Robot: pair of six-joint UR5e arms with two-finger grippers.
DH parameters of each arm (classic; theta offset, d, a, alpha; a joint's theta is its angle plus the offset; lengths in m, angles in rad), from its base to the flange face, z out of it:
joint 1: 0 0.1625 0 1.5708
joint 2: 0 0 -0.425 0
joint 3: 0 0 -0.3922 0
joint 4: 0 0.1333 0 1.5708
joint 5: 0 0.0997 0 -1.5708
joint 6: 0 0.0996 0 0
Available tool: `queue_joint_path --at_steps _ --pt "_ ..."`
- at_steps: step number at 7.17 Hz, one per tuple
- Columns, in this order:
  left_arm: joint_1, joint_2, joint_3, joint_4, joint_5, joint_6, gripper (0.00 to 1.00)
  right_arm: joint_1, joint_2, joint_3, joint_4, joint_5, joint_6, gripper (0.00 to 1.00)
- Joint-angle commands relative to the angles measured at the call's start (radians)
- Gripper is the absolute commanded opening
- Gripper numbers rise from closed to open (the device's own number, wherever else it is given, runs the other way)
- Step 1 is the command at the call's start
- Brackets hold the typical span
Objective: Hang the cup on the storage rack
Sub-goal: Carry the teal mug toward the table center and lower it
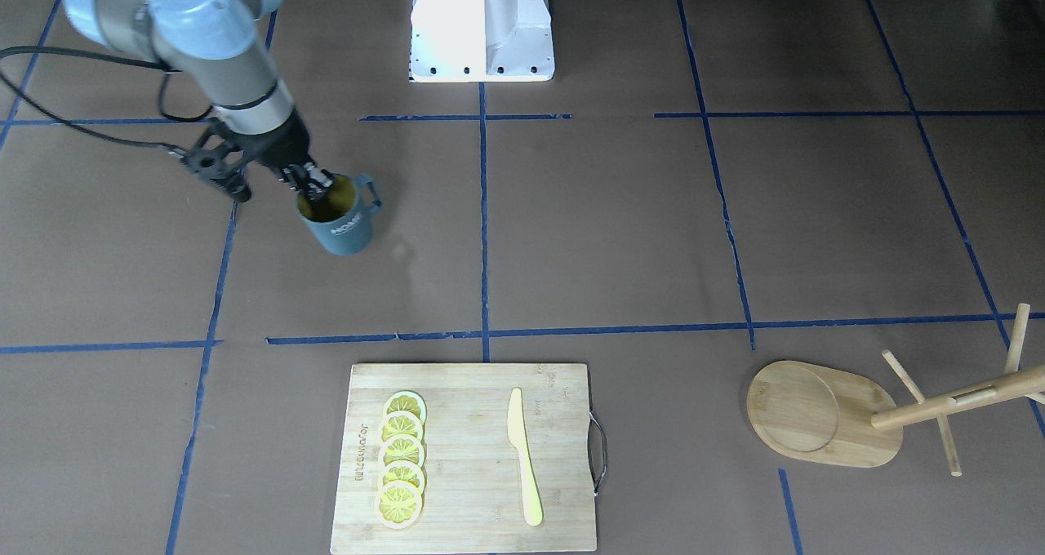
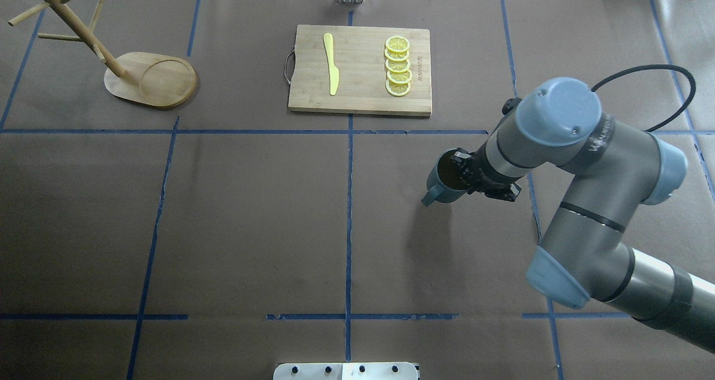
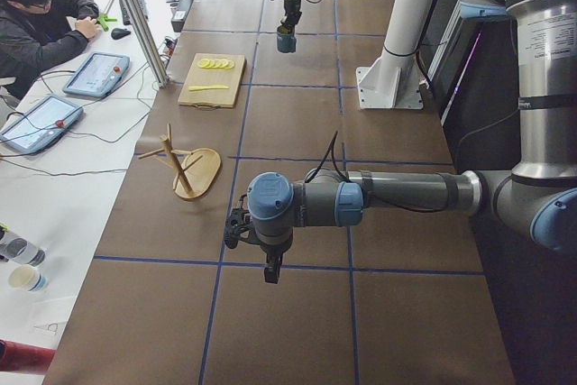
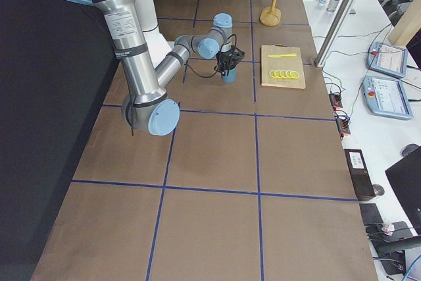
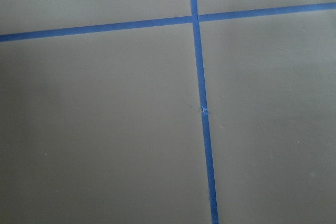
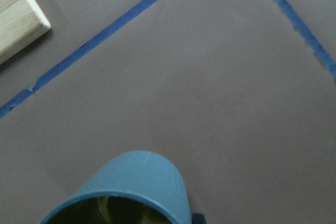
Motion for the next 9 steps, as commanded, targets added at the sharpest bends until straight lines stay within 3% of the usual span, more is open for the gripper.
queue_joint_path --at_steps 1,4,9 --pt "0.0 0.001 0.003 0.0 0.0 0.001 1.0 -0.072 0.15 -0.075 -0.063 -0.053 0.109 0.0" --pt "0.002 0.001 0.003 0.002 -0.002 0.001 1.0 -0.104 0.299 -0.222 -0.064 -0.079 0.191 0.01" --pt "0.002 0.001 0.003 0.002 -0.002 0.001 1.0 -0.16 0.313 -0.258 -0.063 -0.08 0.211 0.05"
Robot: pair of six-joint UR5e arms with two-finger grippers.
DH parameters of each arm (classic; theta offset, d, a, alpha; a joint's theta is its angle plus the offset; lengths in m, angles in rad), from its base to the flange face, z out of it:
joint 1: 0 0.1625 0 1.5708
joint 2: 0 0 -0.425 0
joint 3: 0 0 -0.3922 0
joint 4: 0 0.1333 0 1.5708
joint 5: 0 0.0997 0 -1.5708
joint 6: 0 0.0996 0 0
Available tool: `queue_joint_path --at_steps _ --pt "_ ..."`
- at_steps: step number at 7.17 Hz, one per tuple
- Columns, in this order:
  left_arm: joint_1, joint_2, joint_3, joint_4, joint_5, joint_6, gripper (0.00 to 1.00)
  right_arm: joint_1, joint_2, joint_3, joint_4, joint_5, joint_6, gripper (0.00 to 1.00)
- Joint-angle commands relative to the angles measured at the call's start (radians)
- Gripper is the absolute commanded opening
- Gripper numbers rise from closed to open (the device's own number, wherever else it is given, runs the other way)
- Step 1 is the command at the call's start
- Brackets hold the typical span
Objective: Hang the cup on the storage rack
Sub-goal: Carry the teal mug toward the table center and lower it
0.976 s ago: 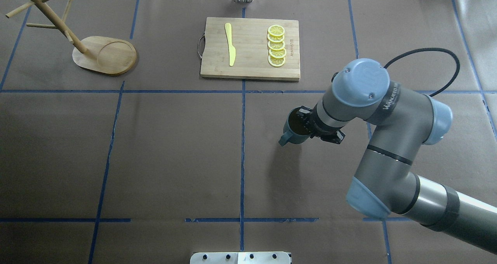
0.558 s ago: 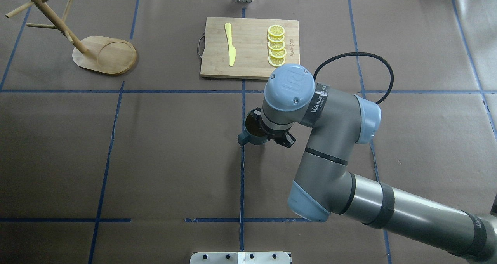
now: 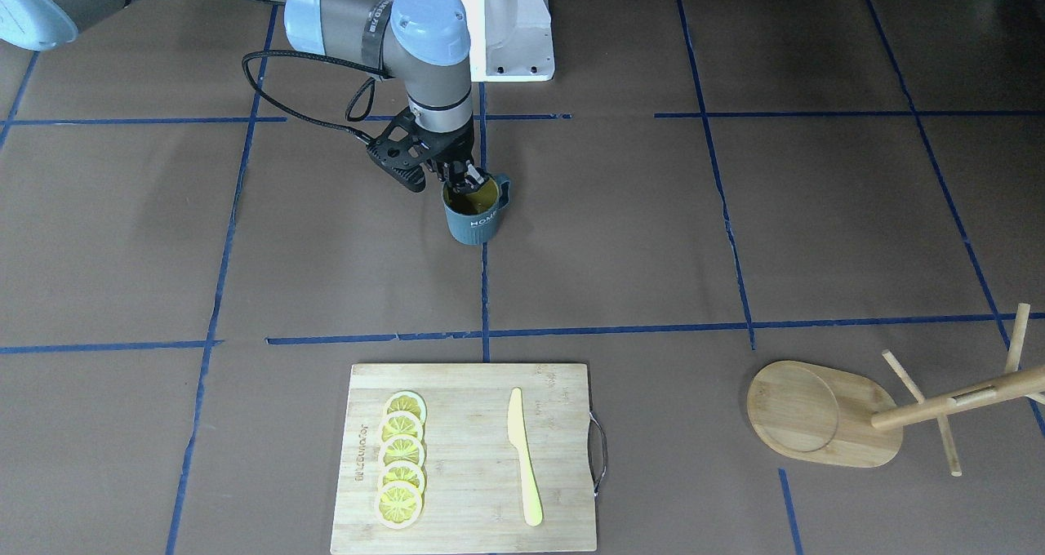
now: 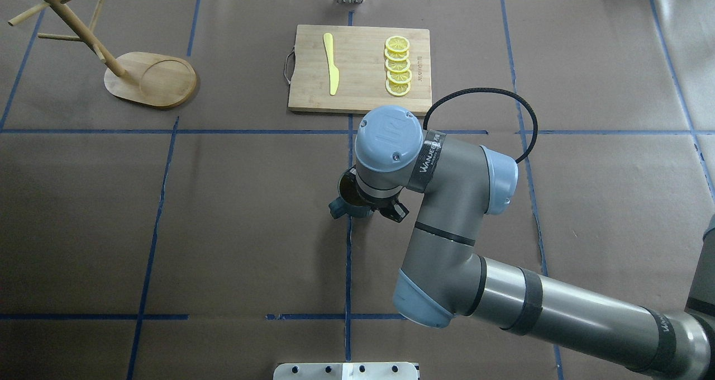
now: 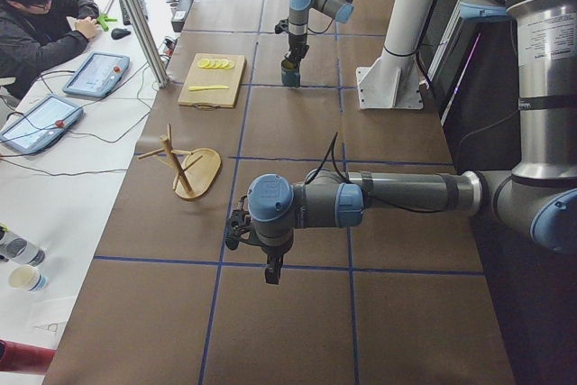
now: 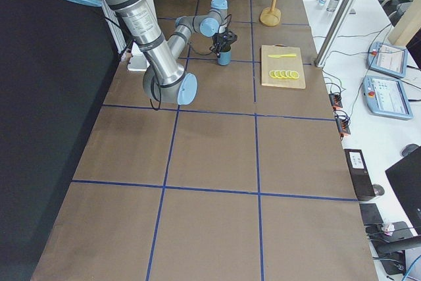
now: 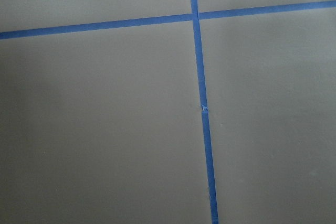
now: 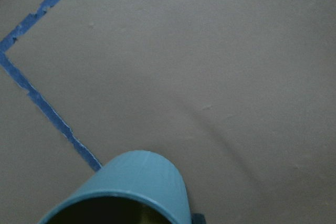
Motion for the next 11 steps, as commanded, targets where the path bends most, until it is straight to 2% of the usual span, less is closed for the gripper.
queue_joint_path --at_steps 1,4,5,6,7,9,11 --pt "0.0 0.0 0.0 0.0 0.001 0.0 1.0 -0.017 0.002 -0.002 0.002 0.0 0.007 0.06" --pt "0.0 0.0 0.002 0.0 0.002 0.0 1.0 -0.028 0.002 -0.004 0.002 -0.016 0.007 0.1" --pt "0.0 0.0 0.002 0.0 0.002 0.0 1.0 -0.03 0.003 -0.004 0.002 -0.019 0.007 0.15" --pt "0.0 0.0 0.002 0.0 0.002 0.0 1.0 -0.03 0.003 -0.002 0.004 -0.019 0.006 0.4" --pt "0.0 0.0 0.002 0.0 0.0 0.0 1.0 -0.03 0.003 -0.001 0.004 -0.019 -0.002 0.99" --pt "0.0 0.0 0.002 0.0 0.0 0.0 1.0 -0.002 -0.001 0.054 -0.009 -0.005 -0.026 1.0" --pt "0.002 0.0 0.002 0.0 0.002 0.0 1.0 0.065 -0.013 0.287 -0.308 0.004 -0.263 1.0"
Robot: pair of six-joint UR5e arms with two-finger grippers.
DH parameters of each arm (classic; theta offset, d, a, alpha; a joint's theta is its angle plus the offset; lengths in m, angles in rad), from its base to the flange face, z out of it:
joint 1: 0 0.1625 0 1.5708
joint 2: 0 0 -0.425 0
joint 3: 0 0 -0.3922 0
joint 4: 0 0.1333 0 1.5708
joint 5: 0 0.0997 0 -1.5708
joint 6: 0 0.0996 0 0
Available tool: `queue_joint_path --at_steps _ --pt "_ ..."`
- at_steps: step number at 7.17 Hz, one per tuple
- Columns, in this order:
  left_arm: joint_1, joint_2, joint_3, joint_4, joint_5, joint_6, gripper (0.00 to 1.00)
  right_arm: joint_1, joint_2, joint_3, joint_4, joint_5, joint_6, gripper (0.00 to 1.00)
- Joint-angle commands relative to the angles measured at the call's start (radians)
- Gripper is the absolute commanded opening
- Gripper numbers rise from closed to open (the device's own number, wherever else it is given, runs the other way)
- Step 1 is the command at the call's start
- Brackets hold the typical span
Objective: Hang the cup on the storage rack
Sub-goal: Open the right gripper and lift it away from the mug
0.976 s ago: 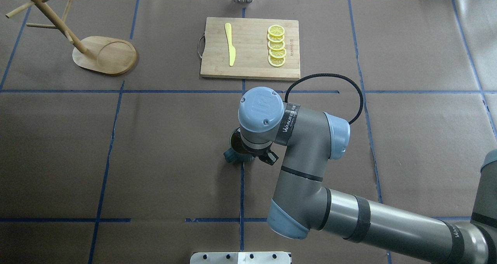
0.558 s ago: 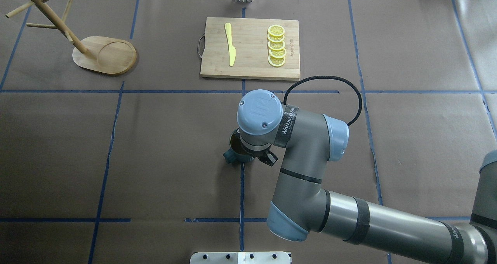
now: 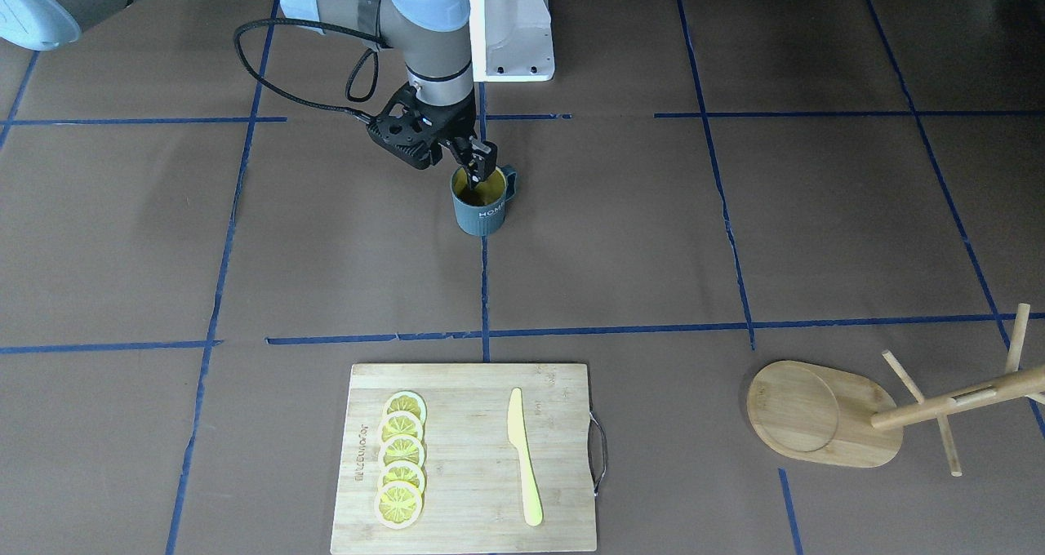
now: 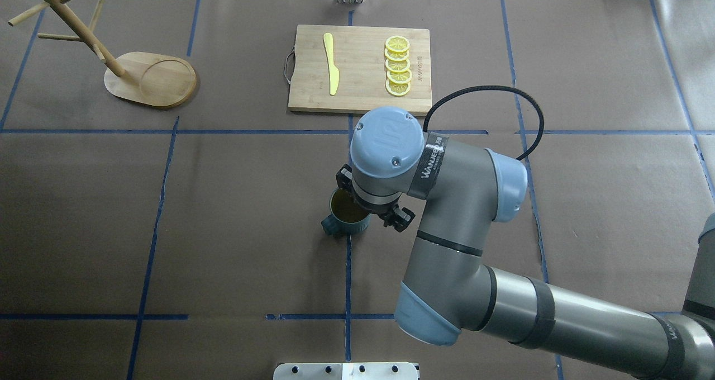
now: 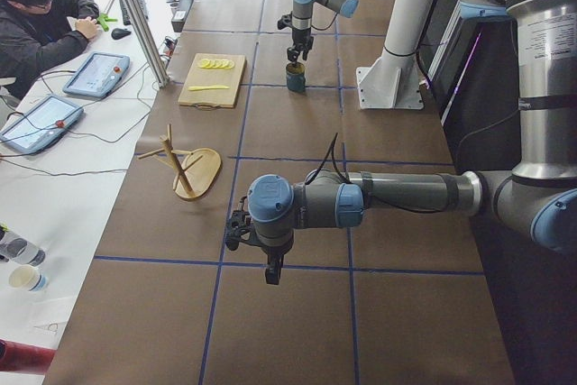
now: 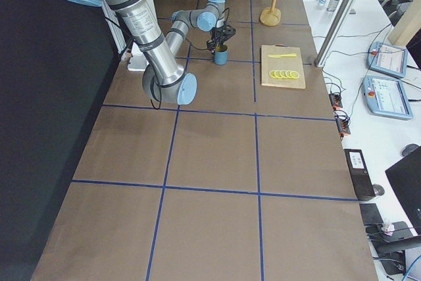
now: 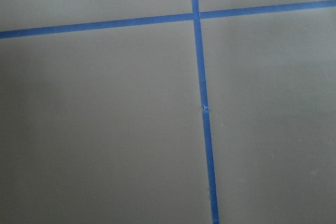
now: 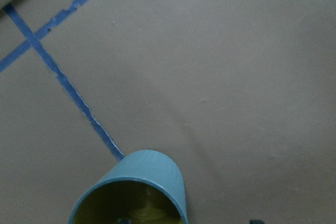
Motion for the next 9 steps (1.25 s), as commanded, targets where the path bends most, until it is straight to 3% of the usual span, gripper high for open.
queue_joint_path --at_steps 1,3,5,7,9 --pt "0.001 0.0 -0.002 0.0 -0.001 0.0 1.0 0.116 -0.065 0.25 -0.24 0.038 -0.313 1.0" --pt "0.004 0.0 -0.002 -0.003 0.0 0.0 1.0 0.354 -0.246 0.308 -0.235 0.225 -0.748 1.0" --pt "0.006 -0.005 -0.021 -0.003 0.0 0.0 1.0 0.62 -0.437 0.275 -0.235 0.323 -1.27 1.0" --pt "0.033 -0.02 -0.028 -0.003 0.002 0.0 1.0 0.806 -0.545 0.19 -0.233 0.378 -1.649 1.0" --pt "0.047 -0.028 -0.028 -0.002 0.002 -0.005 1.0 0.92 -0.662 0.162 -0.173 0.405 -1.839 1.0"
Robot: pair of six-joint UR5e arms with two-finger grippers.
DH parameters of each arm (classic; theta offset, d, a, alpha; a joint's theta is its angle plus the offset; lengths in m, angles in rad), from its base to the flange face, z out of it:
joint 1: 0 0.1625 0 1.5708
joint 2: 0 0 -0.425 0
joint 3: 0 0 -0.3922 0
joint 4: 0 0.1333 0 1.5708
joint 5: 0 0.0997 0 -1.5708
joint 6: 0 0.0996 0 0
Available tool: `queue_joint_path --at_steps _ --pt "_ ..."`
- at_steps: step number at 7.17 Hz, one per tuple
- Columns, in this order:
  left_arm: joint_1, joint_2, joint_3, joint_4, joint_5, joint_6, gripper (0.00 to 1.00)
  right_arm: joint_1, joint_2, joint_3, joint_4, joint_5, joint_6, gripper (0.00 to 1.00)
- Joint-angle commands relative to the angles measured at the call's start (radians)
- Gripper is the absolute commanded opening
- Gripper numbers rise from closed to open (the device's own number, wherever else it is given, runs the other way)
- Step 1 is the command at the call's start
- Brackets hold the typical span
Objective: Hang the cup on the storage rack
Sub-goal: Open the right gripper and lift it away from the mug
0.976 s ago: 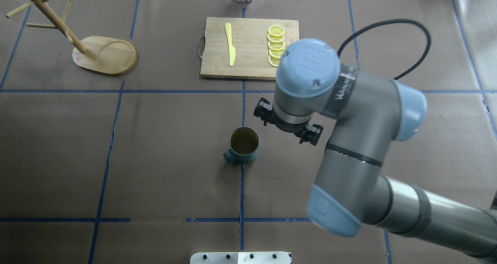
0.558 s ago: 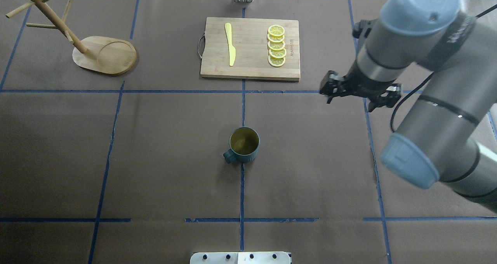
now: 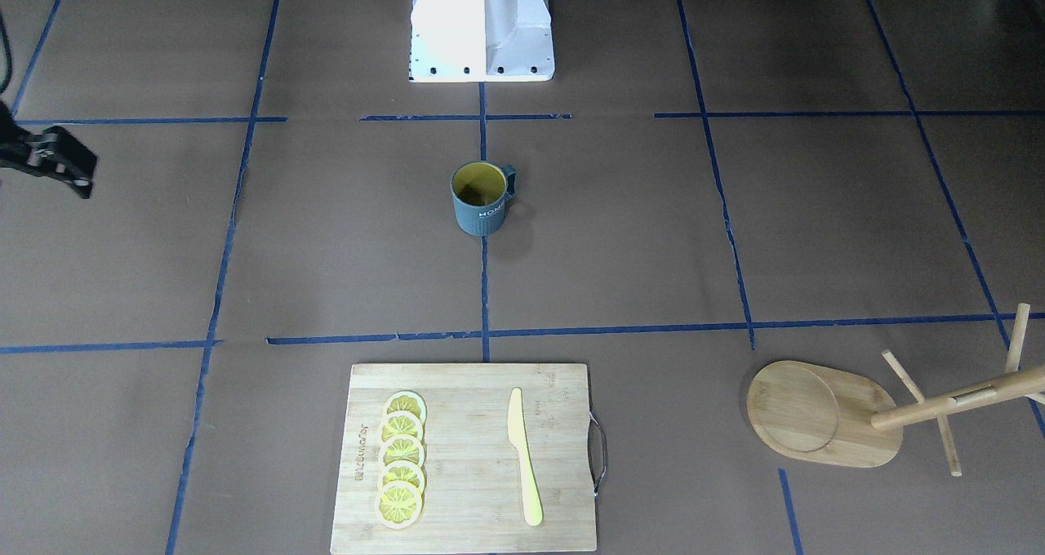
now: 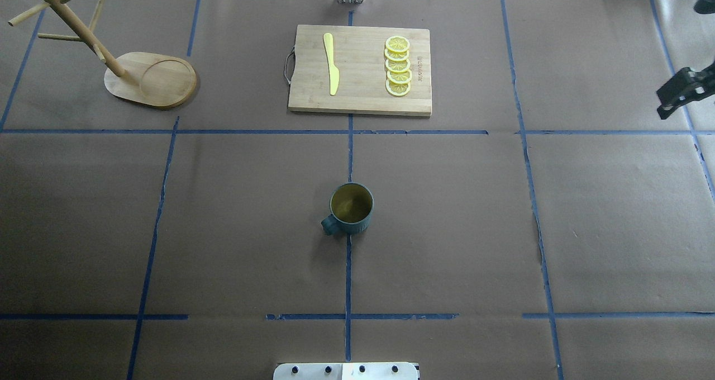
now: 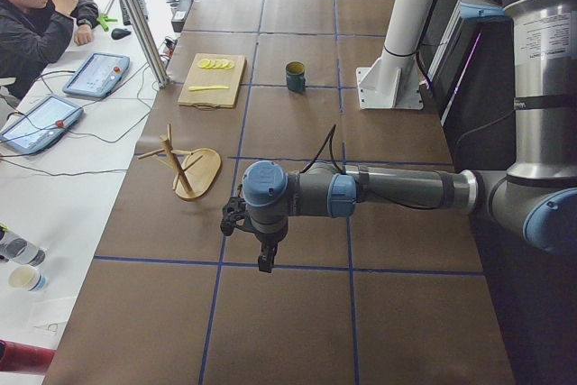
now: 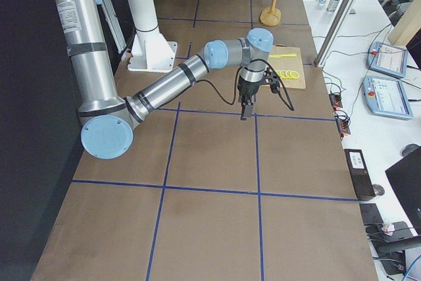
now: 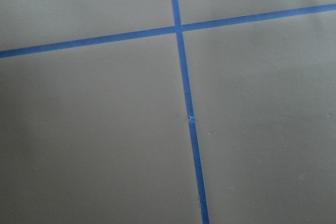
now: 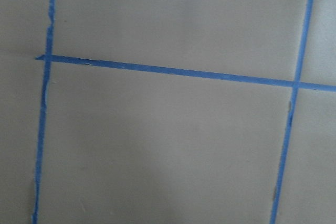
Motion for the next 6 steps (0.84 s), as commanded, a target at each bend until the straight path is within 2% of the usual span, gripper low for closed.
queue_joint_path --at_steps 1,2,3,5,6 --pt "0.009 -0.037 -0.001 -0.008 0.0 -0.01 1.0 0.097 -0.19 -0.071 0.252 0.051 -0.13 1.0" --pt "0.009 -0.057 -0.001 -0.048 0.002 -0.007 1.0 0.105 -0.223 -0.123 0.384 0.053 -0.122 1.0" --pt "0.008 -0.059 -0.002 -0.118 0.003 -0.014 1.0 0.105 -0.225 -0.125 0.383 0.053 -0.118 1.0" --pt "0.026 -0.073 0.001 -0.112 -0.009 -0.009 1.0 0.12 -0.272 -0.133 0.384 0.048 -0.092 1.0" --pt "0.028 -0.079 -0.004 -0.128 -0.047 -0.001 1.0 0.181 -0.311 -0.13 0.384 0.054 -0.092 1.0"
